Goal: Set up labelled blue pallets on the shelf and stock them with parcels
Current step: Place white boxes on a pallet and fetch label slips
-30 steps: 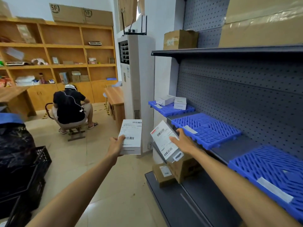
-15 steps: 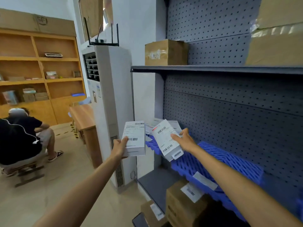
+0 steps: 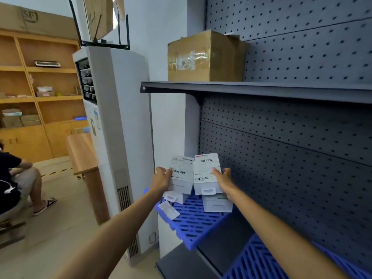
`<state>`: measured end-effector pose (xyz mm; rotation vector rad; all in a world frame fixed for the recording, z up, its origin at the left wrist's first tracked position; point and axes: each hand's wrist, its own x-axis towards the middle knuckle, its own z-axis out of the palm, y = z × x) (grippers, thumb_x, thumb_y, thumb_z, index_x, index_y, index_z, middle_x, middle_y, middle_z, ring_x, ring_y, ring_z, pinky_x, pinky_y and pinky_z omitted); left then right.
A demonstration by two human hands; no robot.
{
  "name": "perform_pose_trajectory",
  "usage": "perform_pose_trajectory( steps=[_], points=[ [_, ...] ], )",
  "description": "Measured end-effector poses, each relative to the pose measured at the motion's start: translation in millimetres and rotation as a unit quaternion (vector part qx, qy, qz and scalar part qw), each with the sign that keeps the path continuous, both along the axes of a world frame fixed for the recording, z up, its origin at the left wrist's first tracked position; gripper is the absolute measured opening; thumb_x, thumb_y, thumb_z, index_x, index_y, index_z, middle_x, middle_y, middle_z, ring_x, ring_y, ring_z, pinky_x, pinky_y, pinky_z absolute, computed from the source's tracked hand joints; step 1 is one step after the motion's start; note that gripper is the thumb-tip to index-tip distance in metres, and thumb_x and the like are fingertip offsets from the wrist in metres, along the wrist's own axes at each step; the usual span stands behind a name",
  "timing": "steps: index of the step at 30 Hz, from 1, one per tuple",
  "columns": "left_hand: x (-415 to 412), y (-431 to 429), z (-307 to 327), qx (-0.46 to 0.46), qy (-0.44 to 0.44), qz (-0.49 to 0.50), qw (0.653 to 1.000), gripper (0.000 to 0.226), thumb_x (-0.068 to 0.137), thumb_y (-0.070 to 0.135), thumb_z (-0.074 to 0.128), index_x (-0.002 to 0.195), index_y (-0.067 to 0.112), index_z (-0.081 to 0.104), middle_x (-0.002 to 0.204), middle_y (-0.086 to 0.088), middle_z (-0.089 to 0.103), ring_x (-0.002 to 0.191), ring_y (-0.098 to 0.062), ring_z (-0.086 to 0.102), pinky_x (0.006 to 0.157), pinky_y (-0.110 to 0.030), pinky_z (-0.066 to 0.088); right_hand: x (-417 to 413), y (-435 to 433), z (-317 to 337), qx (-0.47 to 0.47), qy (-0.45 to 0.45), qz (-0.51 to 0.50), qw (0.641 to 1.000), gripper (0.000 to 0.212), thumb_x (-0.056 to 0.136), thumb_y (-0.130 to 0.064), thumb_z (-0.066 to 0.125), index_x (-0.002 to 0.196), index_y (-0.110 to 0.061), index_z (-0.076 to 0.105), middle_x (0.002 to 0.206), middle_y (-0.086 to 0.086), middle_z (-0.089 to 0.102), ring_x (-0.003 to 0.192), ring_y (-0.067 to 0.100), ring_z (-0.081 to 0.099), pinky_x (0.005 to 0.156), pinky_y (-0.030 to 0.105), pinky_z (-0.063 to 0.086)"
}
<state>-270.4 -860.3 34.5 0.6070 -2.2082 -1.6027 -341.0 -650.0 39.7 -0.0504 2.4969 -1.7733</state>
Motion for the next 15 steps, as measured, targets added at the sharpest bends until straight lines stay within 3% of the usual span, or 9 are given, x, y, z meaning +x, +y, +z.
perform_pose_trajectory(
  steps=[3,6,9,13,15],
  points=[
    [-20.4,-7.0,-5.5,-0.042,-0.035,-0.029,0.998,0.025,0.102,0.033,0.044,0.104,0.009,0.041,0.116,-0.02,0.051,0.098,-0.028,0.048,0.071,-0.032,0.045,-13.7,-6.2,-10.2,0.014,0.004,-0.025,1.0,0.047,0.099,-0.034,0.05,0.129,-0.002,0.035,0.126,0.017,0.056,0.099,0.026,0.055,0.083,0.035,0.045],
    [-38.3,-12.9,-7.9,-0.128,-0.051,-0.069,0.988,0.024,0.103,0.035,0.039,0.104,0.01,0.037,0.121,-0.022,0.051,0.1,-0.031,0.05,0.08,-0.034,0.037,-23.5,-6.9,-11.3,0.043,0.004,-0.034,0.998,0.046,0.1,-0.036,0.049,0.129,-0.003,0.035,0.125,0.016,0.058,0.099,0.027,0.057,0.078,0.033,0.044],
    [-44.5,-19.2,-5.3,-0.218,-0.077,-0.102,0.967,0.024,0.103,0.036,0.035,0.104,0.012,0.035,0.118,-0.021,0.053,0.101,-0.036,0.054,0.079,-0.036,0.037,-26.0,-8.8,-14.1,0.122,-0.015,-0.033,0.992,0.051,0.101,-0.041,0.043,0.133,-0.002,0.034,0.128,0.014,0.056,0.11,0.031,0.058,0.077,0.033,0.044],
    [-45.8,-32.7,-2.4,-0.31,-0.107,-0.144,0.934,0.035,0.103,0.039,0.032,0.114,0.006,0.04,0.117,-0.019,0.061,0.094,-0.032,0.056,0.08,-0.04,0.043,-19.2,-14.9,-15.3,0.218,-0.01,-0.051,0.975,0.059,0.101,-0.044,0.039,0.14,-0.001,0.037,0.141,0.017,0.045,0.124,0.032,0.05,0.095,0.038,0.044],
    [-44.3,-38.5,-0.1,-0.335,-0.115,-0.157,0.922,0.039,0.103,0.041,0.033,0.119,0.006,0.04,0.12,-0.018,0.061,0.099,-0.033,0.057,0.083,-0.04,0.044,-13.2,-17.0,-13.0,0.228,-0.007,-0.052,0.972,0.057,0.101,-0.044,0.039,0.139,-0.002,0.039,0.14,0.016,0.046,0.123,0.031,0.05,0.093,0.037,0.044]
  ],
)
